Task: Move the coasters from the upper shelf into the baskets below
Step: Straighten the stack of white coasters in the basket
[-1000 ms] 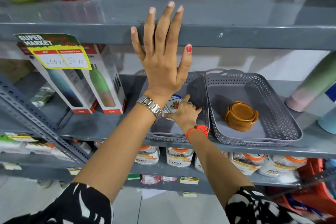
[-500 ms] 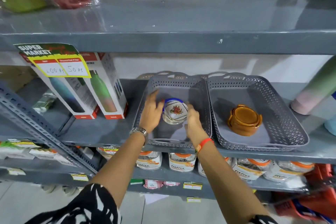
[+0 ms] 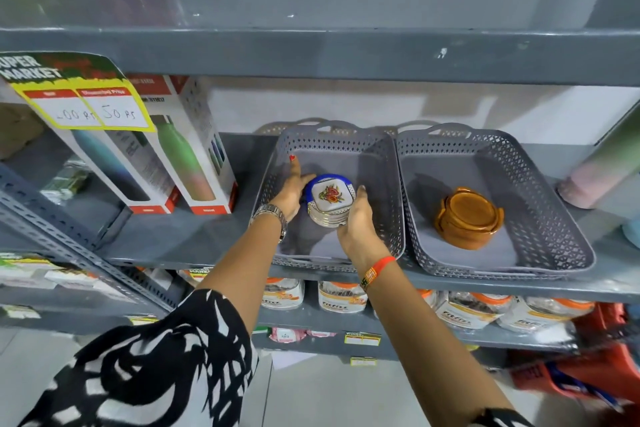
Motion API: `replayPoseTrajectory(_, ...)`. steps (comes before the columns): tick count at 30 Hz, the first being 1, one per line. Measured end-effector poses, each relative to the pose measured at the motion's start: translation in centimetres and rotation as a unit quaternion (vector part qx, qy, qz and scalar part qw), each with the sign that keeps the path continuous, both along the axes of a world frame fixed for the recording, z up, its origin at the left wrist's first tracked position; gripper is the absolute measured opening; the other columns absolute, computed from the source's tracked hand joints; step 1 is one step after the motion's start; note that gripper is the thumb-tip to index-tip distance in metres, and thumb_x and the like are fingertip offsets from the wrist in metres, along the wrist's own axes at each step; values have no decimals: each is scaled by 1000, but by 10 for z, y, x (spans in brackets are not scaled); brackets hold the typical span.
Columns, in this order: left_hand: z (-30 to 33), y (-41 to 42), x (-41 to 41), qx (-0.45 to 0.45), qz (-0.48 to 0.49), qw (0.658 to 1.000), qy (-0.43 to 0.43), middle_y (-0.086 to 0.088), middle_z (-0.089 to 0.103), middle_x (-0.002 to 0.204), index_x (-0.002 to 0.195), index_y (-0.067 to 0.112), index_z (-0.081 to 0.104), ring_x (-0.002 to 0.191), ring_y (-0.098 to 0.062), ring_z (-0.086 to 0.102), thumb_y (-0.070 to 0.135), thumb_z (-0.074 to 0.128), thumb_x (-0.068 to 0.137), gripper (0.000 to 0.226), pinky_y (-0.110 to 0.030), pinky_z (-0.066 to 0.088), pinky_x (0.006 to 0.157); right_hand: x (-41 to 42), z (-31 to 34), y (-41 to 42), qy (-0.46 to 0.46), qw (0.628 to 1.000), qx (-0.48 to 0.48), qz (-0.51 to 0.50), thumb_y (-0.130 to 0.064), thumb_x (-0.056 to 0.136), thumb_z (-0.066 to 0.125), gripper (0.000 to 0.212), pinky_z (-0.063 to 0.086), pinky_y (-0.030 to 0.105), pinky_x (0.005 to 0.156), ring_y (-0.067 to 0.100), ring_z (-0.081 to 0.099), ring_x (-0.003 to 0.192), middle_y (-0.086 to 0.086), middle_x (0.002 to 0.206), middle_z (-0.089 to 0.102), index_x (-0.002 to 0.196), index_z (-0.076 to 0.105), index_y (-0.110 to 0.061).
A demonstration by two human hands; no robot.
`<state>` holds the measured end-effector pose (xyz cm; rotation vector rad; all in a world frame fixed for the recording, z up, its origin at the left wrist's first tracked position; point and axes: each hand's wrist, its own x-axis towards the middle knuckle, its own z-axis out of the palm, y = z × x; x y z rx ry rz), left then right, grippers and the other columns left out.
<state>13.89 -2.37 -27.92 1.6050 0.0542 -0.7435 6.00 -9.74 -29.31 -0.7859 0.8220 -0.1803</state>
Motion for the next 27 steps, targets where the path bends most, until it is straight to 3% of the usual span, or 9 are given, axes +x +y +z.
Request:
replayPoseTrajectory(2,-2,2,1,2,-6,1000,-6,-12,52,136,136,6,47,127,-23,47,64,-3,91,89,-28,30,97,3,0,5,20,999,-33,17,-50,99,27,60,47,36,98,27,59,109,19,129,60,125,57,-4)
replayPoseTrajectory(5,-4,6,1,-2,-12,1000,-12,-13,54,133,131,5,52,124,-25,48,65,-4,91,91,-33,32,106,6,2,9,69,994,-73,38,-58,96,27,70,36,44,112,30,43,133,14,149,40,144,36,-9)
replayPoseTrajectory(9,-2,10,3,-5,-30,999,-8,-14,53,134,131,5,52,127,-26,46,67,-8,88,96,-35,29,108,4,8,7,87,992,-81,38,-58,96,27,70,34,46,113,31,40,136,11,152,36,146,30,-9)
replayPoseTrajectory(13,17,-1,-3,19,10,998,-67,-7,35,150,140,11,43,138,-24,31,62,2,94,80,-40,17,114,-6,21,-5,101,982,-161,7,-47,99,31,70,17,47,119,34,19,145,14,159,16,152,0,-12)
replayPoseTrajectory(16,39,-25,-13,-37,28,992,-117,-2,26,154,145,17,33,141,-21,24,57,12,98,65,-37,19,113,-28,44,-21,25,964,-261,-43,-40,100,38,66,20,42,116,32,23,144,14,158,22,152,7,-12)
replayPoseTrajectory(19,61,-63,-31,-68,-9,988,-138,-4,28,153,146,11,31,142,-19,24,48,15,101,60,-29,19,112,-47,63,-57,17,941,-324,-100,-34,99,42,60,28,38,111,34,33,139,17,153,32,151,17,-15)
replayPoseTrajectory(22,71,-103,-59,-126,-44,988,-73,-7,33,150,145,5,30,140,-19,27,50,8,100,67,-27,17,111,-66,62,-99,44,919,-360,-153,-27,100,41,51,31,34,108,34,39,135,19,148,40,147,28,-10)
replayPoseTrajectory(25,58,-136,-90,-152,-71,986,-7,-8,44,138,148,10,25,130,-22,39,44,16,102,58,-33,25,110,-87,50,-138,85,911,-364,-175,-34,101,34,48,31,37,111,34,41,133,17,146,44,143,36,-10)
replayPoseTrajectory(27,48,-151,-109,-138,-69,987,37,-13,34,149,146,9,31,136,-27,33,52,21,99,64,-40,21,116,-99,42,-159,117,916,-342,-173,-38,101,30,51,30,42,112,36,38,134,19,148,41,143,36,-8)
